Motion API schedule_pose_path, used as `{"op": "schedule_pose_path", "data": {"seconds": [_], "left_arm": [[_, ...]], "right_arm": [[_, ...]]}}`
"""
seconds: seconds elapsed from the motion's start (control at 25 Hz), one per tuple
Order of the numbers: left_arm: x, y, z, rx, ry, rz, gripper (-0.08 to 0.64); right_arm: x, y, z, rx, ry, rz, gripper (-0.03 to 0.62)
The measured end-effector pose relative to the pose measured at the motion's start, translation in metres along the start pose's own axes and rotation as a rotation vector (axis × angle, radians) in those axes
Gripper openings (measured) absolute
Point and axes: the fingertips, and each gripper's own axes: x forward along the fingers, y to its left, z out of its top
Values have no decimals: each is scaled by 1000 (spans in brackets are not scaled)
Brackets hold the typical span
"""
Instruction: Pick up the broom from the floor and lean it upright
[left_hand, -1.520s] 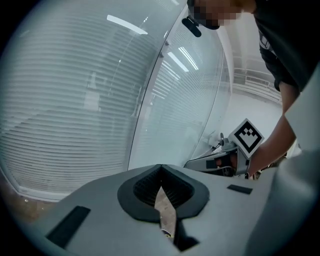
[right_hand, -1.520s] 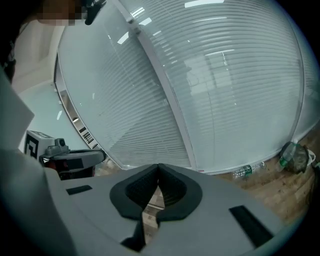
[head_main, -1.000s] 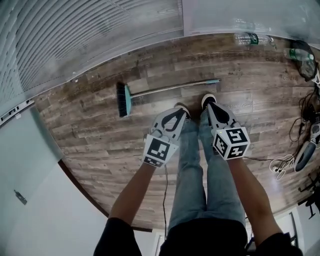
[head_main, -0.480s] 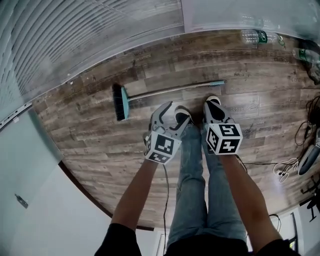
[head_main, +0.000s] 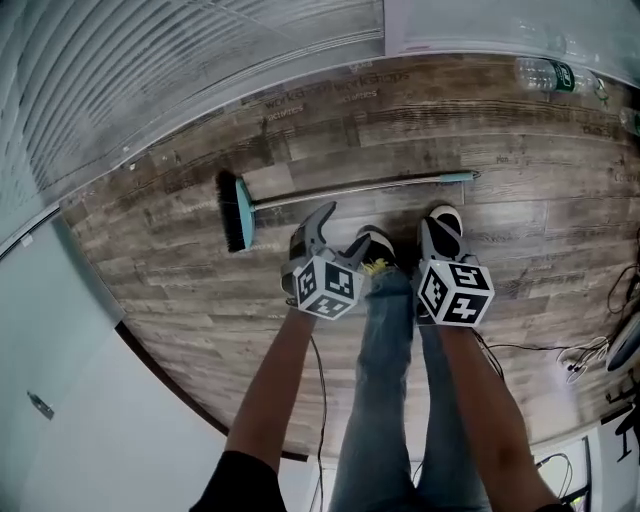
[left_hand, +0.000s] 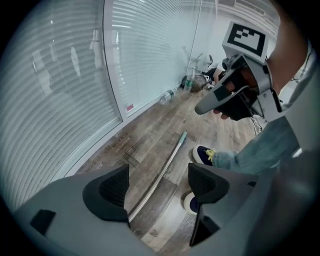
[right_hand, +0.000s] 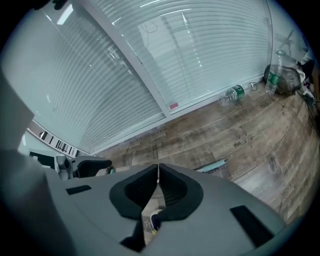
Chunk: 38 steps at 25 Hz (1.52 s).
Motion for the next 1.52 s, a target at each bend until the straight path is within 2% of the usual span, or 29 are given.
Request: {"op": "schedule_pose_path", "data": {"seconds": [0.2,0.4,0.52,0.68,0.8,0.88,0.96,1.0,1.28,1.52], "left_arm": [[69,12,-58,63,117,4,360],[128,22,-109,84,202,-1,359],[159,22,-133,126,253,-18,359],[190,22,-151,197,305,-37,357],[202,27,-157,222,314,0,343],[203,32,-153,267,303,48,223],[205,36,-153,311,318,76,147],[206,39,-155,324,331,84,132],[210,40,-158,338,335,81,117],[207,38,-157,386,334,79,109]], "right_arm": [[64,-20,-30,96,44,-27,28],[123,-38,-63,191,93,-48,50],[152,-45,-74,206,111,-44,70],[179,-66,-86,262,89,-98,74],[193,-73,-98,315,98,-110,85],[199,-73,-98,349,99,-111,101],[202,-74,-92,370,92,-124,108],[204,-76,-90,377,89,-134,114],[210,-87,-92,433,89,-179,133],[213,-88,-99,476,99,-206,144]]}}
